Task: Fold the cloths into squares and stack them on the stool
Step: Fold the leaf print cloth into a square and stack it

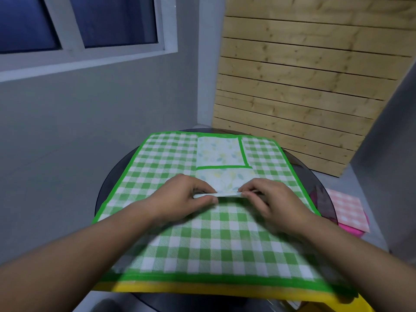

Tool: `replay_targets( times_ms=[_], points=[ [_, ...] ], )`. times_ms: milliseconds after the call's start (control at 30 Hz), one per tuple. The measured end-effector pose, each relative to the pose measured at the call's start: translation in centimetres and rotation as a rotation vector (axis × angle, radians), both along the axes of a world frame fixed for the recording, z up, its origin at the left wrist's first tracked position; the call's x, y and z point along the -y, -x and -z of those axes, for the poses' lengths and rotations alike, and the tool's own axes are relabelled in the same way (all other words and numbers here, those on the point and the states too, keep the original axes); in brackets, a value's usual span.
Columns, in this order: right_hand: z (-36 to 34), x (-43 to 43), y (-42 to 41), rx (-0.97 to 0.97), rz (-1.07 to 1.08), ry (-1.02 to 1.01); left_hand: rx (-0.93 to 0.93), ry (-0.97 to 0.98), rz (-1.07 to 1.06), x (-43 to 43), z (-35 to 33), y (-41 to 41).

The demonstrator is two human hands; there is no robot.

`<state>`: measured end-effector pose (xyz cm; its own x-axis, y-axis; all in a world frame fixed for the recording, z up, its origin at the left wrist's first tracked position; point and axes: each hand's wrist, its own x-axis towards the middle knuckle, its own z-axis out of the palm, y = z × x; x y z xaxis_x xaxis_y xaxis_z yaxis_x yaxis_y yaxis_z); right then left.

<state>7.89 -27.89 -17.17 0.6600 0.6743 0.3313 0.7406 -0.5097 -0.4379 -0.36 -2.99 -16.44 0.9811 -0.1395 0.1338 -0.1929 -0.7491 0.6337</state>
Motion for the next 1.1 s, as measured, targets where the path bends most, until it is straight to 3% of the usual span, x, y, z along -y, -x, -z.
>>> replay_targets(
  times_ms=[200,333,533,700,900,1100],
  points=[
    [-1.3,0.6,-0.1,-0.369,0.043,-0.333,0.061,0.12,-0.05,0.1,-2.4,0.3],
    [-0.6,2.0,-0.7,-0.588,0.002,-0.436,0.081,0.27,-0.057,0.5,-4.2,0.3],
    [-0.2,2.2,-0.9,-0.601,-0.001,-0.277,-0.031,0.612,-0.073,1.1,-6.2,0.3],
    [-0.2,0.9,-0.6,-0.611,0.073,-0.184,-0.085,0.829,-0.25,0.3,-5.2,-0.3],
    [0.9,0.1,-2.0,-0.558,0.234,-0.161,-0.297,0.725,-0.419,-1.3,-0.9,-0.3],
    [0.6,-1.0,-3.2,-0.535,0.263,-0.02,-0.256,0.343,-0.538,-1.0,0.5,-1.1]
  ],
)
